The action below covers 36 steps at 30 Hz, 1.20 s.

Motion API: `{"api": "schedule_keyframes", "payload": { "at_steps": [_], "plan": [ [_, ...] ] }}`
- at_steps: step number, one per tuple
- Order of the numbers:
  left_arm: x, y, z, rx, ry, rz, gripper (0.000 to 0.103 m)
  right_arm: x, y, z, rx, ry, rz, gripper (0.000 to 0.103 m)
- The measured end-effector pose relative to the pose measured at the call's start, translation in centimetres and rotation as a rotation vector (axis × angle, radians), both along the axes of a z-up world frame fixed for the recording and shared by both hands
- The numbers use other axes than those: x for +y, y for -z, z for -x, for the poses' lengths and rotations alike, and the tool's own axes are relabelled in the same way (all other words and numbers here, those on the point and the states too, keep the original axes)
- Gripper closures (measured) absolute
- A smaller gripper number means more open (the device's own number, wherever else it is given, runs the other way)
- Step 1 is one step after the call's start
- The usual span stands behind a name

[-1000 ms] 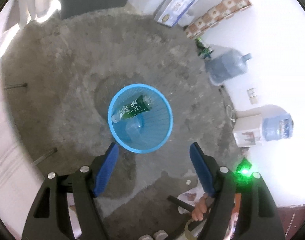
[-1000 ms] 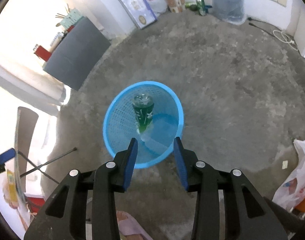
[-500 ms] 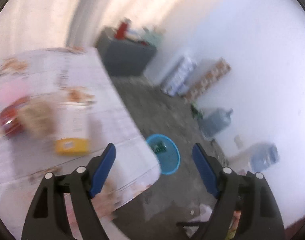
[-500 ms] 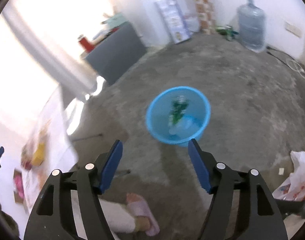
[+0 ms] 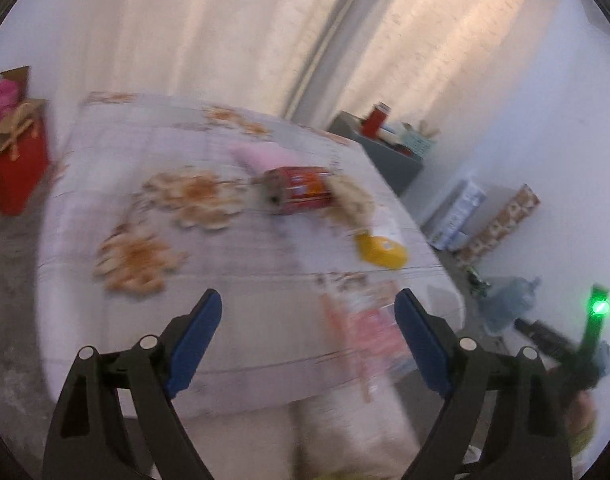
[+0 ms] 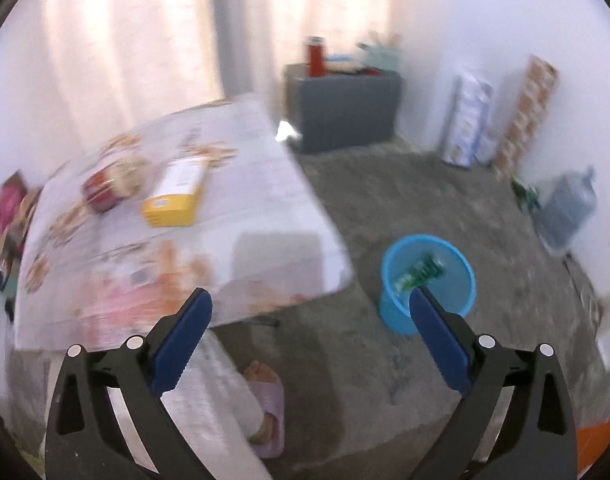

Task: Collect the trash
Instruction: 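Move both tools back toward the table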

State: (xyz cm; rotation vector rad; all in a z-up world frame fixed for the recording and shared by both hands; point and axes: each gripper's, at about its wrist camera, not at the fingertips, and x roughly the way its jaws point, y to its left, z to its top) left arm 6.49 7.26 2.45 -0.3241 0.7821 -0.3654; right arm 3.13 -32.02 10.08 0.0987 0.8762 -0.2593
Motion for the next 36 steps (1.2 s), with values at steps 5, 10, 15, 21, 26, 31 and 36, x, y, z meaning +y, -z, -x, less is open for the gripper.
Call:
{"api": "schedule_keyframes", "payload": {
  "at_steps": [5, 10, 15, 21, 26, 31, 36],
  "plan": [
    [2.6, 2.0, 1.6, -0.034, -0.042, -0.029, 0.006, 4.8, -1.4, 0.1, -0.03, -0.042, 0.101, 0.008],
    [2.9, 3.0, 1.9, -0.043, -0.016, -0.019, 0.006, 7.4, -2.4, 0.6, -0.083, -0.113, 0.043, 0.008],
    [2.2, 2.8, 2.1, -0.051, 0.012, 0.004, 0.006, 7.5, -1.5, 1.3, -0.118, -0.179, -0.106, 0.008],
    [1.4, 2.3, 2.4, -0.048, 0.024, 0.005, 0.006, 6.9, 1.4, 1.3, -0.054, -0.208, -0.341, 0.008],
    [0.8, 2.0, 2.6, -0.057, 0.02, -0.019, 0.006, 6.6, 4.8, 0.1, 0.045, -0.207, -0.537, 0.013],
    [-0.2, 2.6, 2.2, -0.067, 0.067, -0.002, 0.006, 6.0, 6.0, -1.3, 0.07, -0.178, -0.611, 0.016],
    [-4.3, 2.8, 2.4, -0.109, 0.235, -0.066, 0.006, 4.9, 6.9, -1.8, 0.08, -0.128, -0.604, 0.018]
  ]
}}
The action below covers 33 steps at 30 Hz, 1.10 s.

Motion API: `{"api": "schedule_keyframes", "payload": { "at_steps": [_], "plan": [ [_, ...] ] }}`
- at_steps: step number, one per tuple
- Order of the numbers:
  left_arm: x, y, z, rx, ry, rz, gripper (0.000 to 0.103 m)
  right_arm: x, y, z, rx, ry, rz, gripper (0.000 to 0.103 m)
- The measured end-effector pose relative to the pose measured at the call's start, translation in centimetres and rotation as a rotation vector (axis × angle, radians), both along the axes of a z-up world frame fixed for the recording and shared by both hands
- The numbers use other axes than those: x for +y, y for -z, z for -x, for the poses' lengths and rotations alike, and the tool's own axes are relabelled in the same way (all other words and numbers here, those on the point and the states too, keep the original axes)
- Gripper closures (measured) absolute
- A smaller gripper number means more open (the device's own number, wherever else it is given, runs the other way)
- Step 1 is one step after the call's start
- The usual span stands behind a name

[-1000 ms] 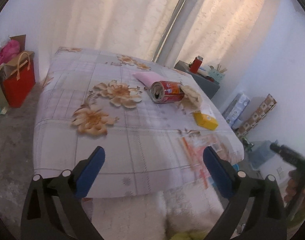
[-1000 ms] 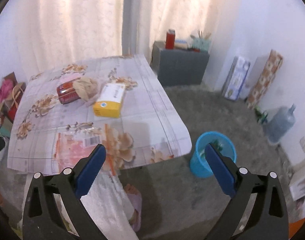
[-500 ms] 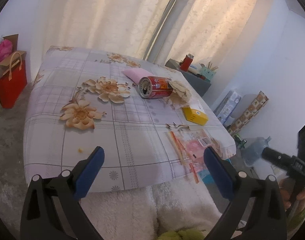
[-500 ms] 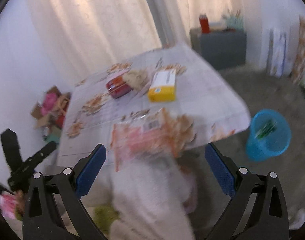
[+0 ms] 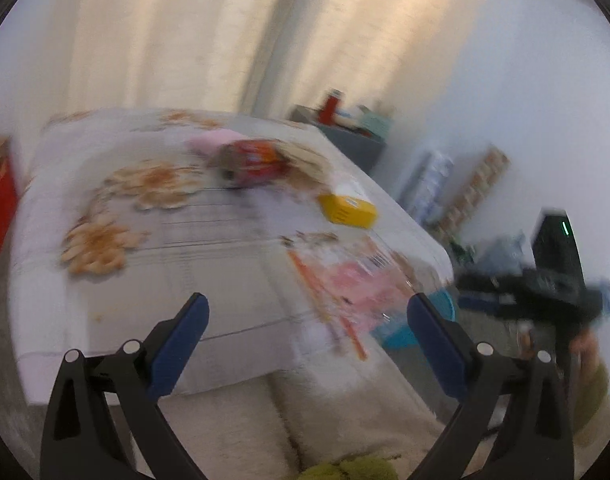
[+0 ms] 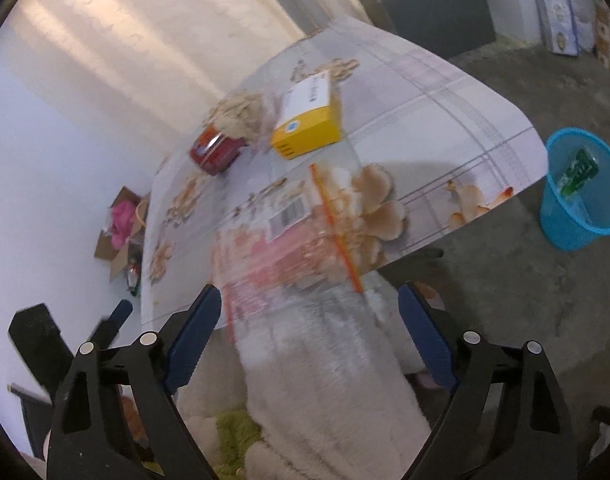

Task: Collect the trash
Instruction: 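Move both tools back toward the table, then grasp the clear plastic bag with the left tool while the right tool grasps the yellow medicine box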

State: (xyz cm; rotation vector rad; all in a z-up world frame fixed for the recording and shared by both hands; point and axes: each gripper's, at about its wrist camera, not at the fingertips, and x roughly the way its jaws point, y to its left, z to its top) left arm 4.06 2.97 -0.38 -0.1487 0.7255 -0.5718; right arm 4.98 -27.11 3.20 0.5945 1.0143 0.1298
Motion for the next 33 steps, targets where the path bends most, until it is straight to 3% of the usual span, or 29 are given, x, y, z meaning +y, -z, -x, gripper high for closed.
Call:
{"api": "schedule_keyframes", "payload": {
  "at_steps": [2, 5, 9, 14, 19, 25, 29, 33],
  "plan": [
    [-2.1, 0.0, 0.2, -0.032, 0.076, -0.073, 0.006, -0.8, 0.0, 0.0, -0.006, 0.04, -0.009, 0.018],
    [-5.9, 0.3, 1.0, -0.142, 0.177, -0.239, 0.006, -1.8, 0.0, -0.1, -0.01, 0.085, -0.014, 0.018],
    [-10.8, 2.0, 2.3, -0.279, 0.302, -0.446, 0.006, -3.0, 0.5, -0.4, -0.003, 0.117, -0.015, 0.018],
    [-14.7, 4.5, 3.7, -0.396, 0.404, -0.644, 0.006, -3.9, 1.5, -0.7, 0.018, 0.134, -0.03, 0.018],
    [-16.6, 5.8, 3.3, -0.447, 0.431, -0.74, 0.01, -4.4, 2.4, -0.9, 0.037, 0.133, -0.048, 0.018],
    [-17.1, 6.9, 1.3, -0.408, 0.427, -0.791, 0.02, -4.6, 2.6, -1.2, 0.038, 0.127, -0.067, 0.018],
    [-17.0, 7.3, 0.4, -0.362, 0.436, -0.784, 0.033, -4.8, 2.7, -1.1, 0.036, 0.128, -0.074, 0.018],
    [-16.6, 7.4, -0.4, -0.307, 0.429, -0.754, 0.053, -4.9, 2.7, -1.0, 0.036, 0.129, -0.075, 0.018]
  ]
}}
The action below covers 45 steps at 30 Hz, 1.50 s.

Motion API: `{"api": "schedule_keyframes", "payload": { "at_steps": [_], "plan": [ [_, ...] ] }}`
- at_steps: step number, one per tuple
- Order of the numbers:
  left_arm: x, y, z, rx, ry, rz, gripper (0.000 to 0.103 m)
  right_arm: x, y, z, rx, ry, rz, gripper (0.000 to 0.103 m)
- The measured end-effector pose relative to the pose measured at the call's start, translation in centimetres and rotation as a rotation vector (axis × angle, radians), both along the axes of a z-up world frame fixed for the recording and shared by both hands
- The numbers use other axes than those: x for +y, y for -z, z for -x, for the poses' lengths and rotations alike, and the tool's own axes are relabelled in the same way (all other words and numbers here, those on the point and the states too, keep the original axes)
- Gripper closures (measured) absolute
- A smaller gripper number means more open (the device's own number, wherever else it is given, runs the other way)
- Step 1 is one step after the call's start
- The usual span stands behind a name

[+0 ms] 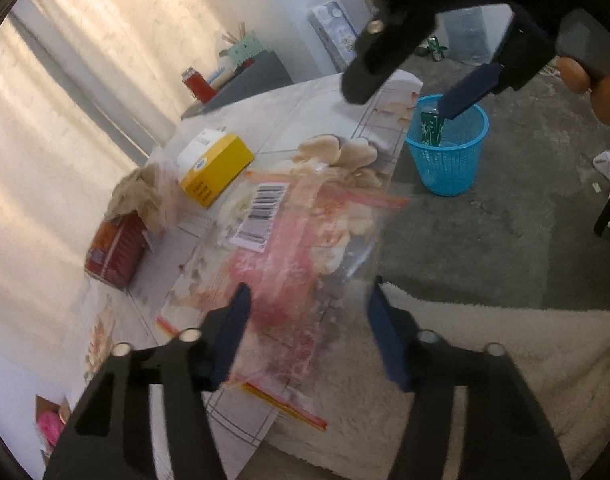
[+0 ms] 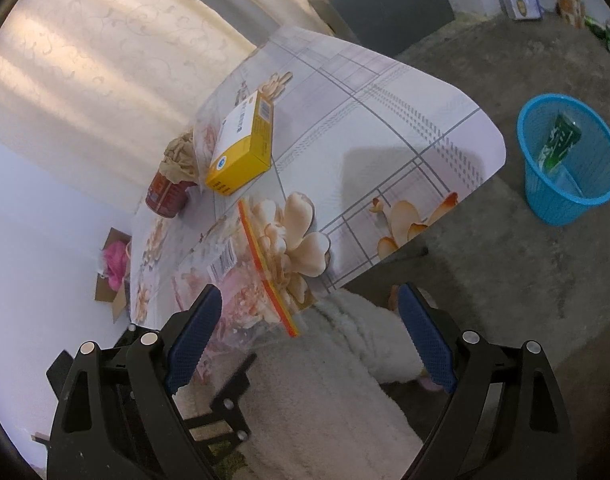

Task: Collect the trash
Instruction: 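Grasp the clear plastic bag with the left tool while the right tool grasps the yellow medicine box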

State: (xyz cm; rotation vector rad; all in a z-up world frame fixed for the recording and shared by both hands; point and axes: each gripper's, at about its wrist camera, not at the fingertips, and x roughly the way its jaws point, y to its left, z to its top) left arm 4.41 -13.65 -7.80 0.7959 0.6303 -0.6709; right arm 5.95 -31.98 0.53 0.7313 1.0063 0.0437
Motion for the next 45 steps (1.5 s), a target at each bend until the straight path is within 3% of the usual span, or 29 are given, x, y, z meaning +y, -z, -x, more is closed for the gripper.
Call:
{"api": "schedule_keyframes", "payload": {
  "at_steps": [5, 10, 23, 29, 36, 39, 45],
  "plan": [
    [0.9, -1.1, -0.4, 0.049, -0.022, 0.062, 0.069, 0.1, -0.3, 0.1, -0.007, 0.002, 0.003, 0.018],
    [1.9, -2.5, -0.8, 0.097, -0.057, 0.137, 0.077, 0.3, -0.8, 0.2, -0.021, -0.004, 0.01, 0.018],
    [7.7, -5.4, -3.2, 0.267, -0.248, 0.455, 0.092, 0.9, -2.5, -1.3, -0.071, -0.049, 0.02, 0.018],
    [10.7, -6.3, -4.7, 0.356, -0.357, 0.613, 0.094, 3.3, -3.6, -5.2, -0.099, -0.128, 0.115, 0.019],
    [13.9, -6.1, -6.2, 0.468, -0.445, 0.752, 0.094, 7.8, -3.1, -10.2, -0.106, -0.258, 0.368, 0.019],
    [14.9, -5.9, -6.3, 0.489, -0.471, 0.785, 0.094, 9.4, -2.7, -12.0, -0.118, -0.306, 0.472, 0.019],
    [15.5, -5.6, -6.3, 0.511, -0.483, 0.807, 0.094, 11.1, -1.0, -15.1, -0.087, -0.344, 0.563, 0.017]
  ]
}}
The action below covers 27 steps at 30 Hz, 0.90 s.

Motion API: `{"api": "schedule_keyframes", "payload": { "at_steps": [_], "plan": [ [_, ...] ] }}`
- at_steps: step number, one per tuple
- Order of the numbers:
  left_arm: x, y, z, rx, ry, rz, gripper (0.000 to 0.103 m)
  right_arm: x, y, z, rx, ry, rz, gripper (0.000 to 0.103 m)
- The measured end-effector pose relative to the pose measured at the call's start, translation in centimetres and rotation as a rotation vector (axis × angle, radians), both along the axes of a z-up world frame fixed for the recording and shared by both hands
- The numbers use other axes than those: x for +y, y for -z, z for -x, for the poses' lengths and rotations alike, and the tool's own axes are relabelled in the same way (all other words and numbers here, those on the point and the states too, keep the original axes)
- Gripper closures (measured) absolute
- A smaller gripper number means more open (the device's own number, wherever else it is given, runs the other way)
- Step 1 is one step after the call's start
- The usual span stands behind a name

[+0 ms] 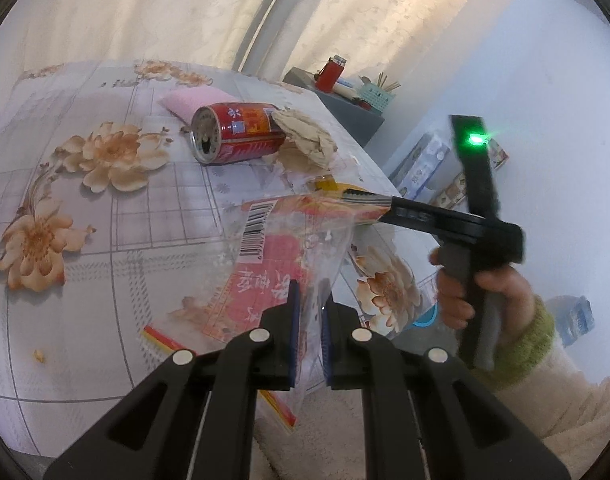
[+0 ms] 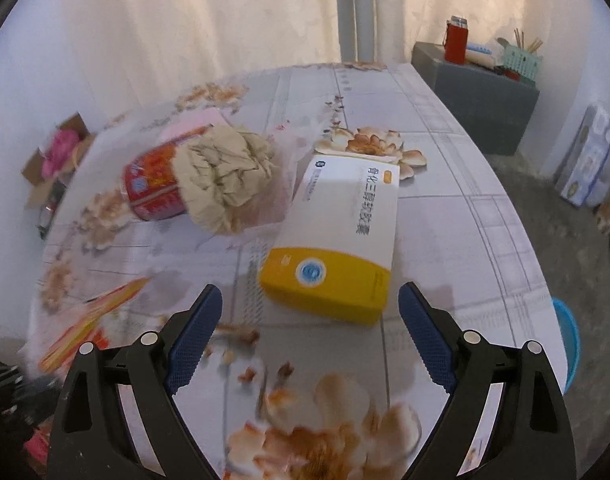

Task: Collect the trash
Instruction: 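Grasp the clear plastic bag with the left tool while the right tool grasps the yellow medicine box, then lift the medicine box with the right tool while the left tool holds the bag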

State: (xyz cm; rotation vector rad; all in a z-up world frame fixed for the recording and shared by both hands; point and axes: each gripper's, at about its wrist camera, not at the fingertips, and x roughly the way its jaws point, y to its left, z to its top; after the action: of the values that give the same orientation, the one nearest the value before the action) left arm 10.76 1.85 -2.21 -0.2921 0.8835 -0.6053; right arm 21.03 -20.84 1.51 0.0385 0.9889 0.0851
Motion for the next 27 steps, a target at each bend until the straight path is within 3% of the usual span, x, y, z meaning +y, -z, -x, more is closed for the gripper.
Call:
{"api": "schedule_keyframes", "payload": {
  "at_steps": [7, 9, 11, 27],
  "plan": [
    [0.3, 0.3, -0.5, 0.013, -0.007, 0.006, 0.094, 0.3, 2.0, -2.3, 0.031, 0.015, 0.08, 0.018],
    [0.3, 0.3, -0.5, 0.014, -0.009, 0.005, 0.094, 0.1, 2.2, -2.2, 0.036, 0.033, 0.097, 0.032],
    [0.3, 0.4, -0.6, 0.015, -0.011, 0.002, 0.094, -0.5, 2.5, -2.1, 0.054, 0.051, 0.091, 0.032],
    [0.1, 0.8, -0.9, 0.044, -0.022, -0.012, 0.094, -4.3, 1.5, 4.6, 0.11, 0.107, 0.064, 0.033]
  ]
}}
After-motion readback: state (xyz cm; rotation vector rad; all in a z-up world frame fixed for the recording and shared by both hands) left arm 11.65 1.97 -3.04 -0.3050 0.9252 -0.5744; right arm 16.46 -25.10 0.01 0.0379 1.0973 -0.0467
